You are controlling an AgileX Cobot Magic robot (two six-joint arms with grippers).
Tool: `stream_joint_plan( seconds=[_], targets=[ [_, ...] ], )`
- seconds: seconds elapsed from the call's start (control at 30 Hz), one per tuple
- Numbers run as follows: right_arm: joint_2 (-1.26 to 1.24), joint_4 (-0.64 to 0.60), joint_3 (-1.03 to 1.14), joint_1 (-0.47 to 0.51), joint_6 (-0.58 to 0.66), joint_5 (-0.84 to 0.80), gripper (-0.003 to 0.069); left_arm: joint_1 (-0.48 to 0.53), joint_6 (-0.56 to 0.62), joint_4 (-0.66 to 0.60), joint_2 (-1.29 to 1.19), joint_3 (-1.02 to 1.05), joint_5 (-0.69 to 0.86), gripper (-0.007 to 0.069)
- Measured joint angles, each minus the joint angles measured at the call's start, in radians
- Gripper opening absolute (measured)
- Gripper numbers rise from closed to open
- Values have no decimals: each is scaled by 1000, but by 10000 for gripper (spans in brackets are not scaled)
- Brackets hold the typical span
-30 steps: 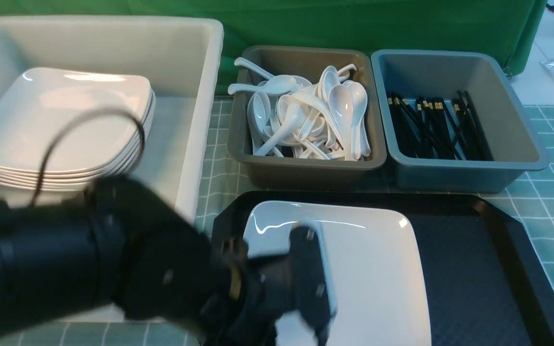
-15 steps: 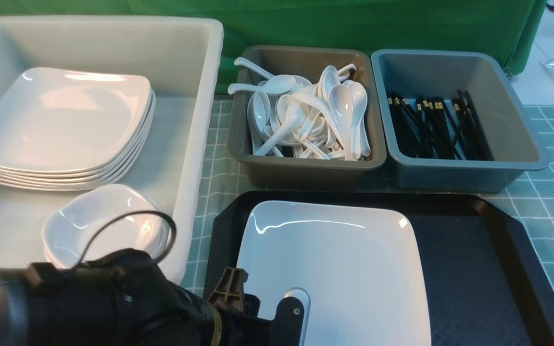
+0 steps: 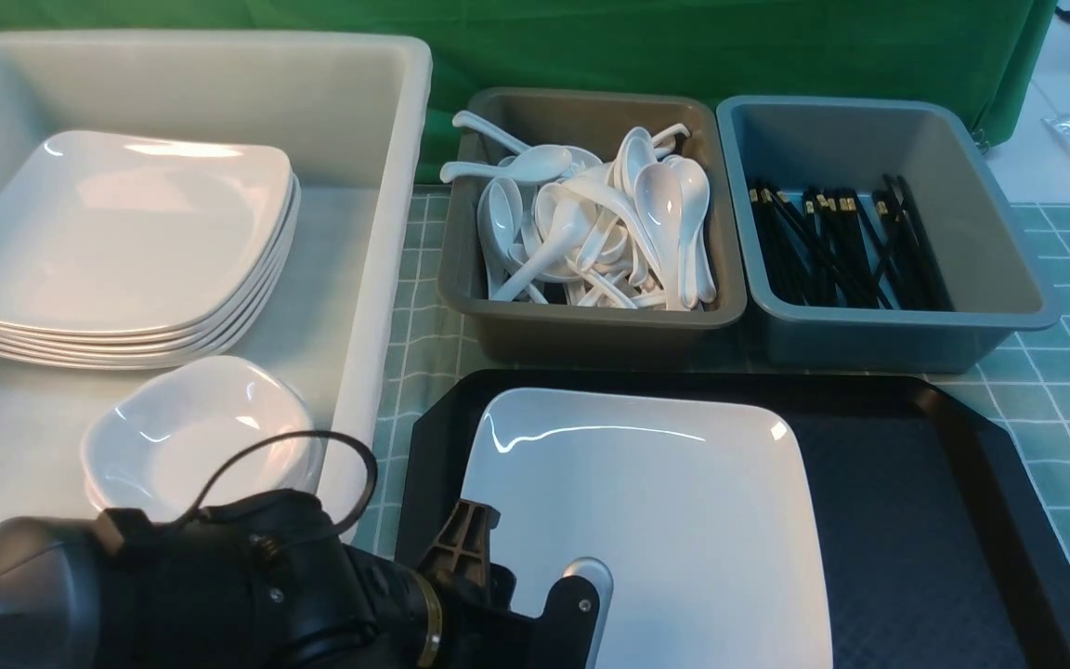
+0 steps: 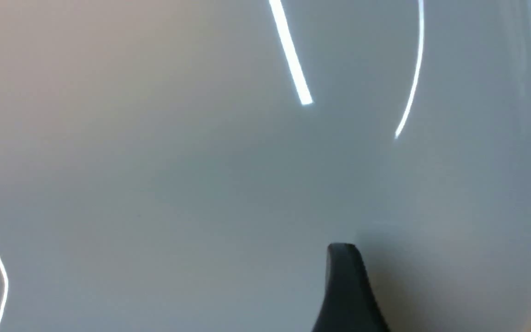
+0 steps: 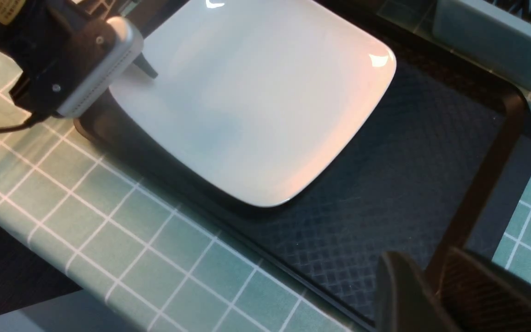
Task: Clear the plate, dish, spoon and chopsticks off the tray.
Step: Use the left arm to grab a plate from the dinner plate, then use the left arm to put the plate into the large storage box on the left
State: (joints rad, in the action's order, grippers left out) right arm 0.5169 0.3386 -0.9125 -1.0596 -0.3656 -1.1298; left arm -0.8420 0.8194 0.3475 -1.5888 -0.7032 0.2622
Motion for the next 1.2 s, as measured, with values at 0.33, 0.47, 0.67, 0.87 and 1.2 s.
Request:
stream_joint_plan(
  seconds=[0.33,0.47,0.67,0.87,1.2],
  targets=[
    [0,0,0,0,12,0,183,44,-69,24,-27,-3,-27,407],
    [0,0,0,0,12,0,190,44,-76,24,-36,-6,-30,312],
    [0,-26,1,0,11,0,195,24,-68,3,-29,-9,-37,216],
    [-1,-48,2,0,8,0,195,-79,-90,-11,59,-9,78,150],
    [-1,-49,2,0,6,63,195,-217,-160,-112,318,-97,249,27]
  ],
)
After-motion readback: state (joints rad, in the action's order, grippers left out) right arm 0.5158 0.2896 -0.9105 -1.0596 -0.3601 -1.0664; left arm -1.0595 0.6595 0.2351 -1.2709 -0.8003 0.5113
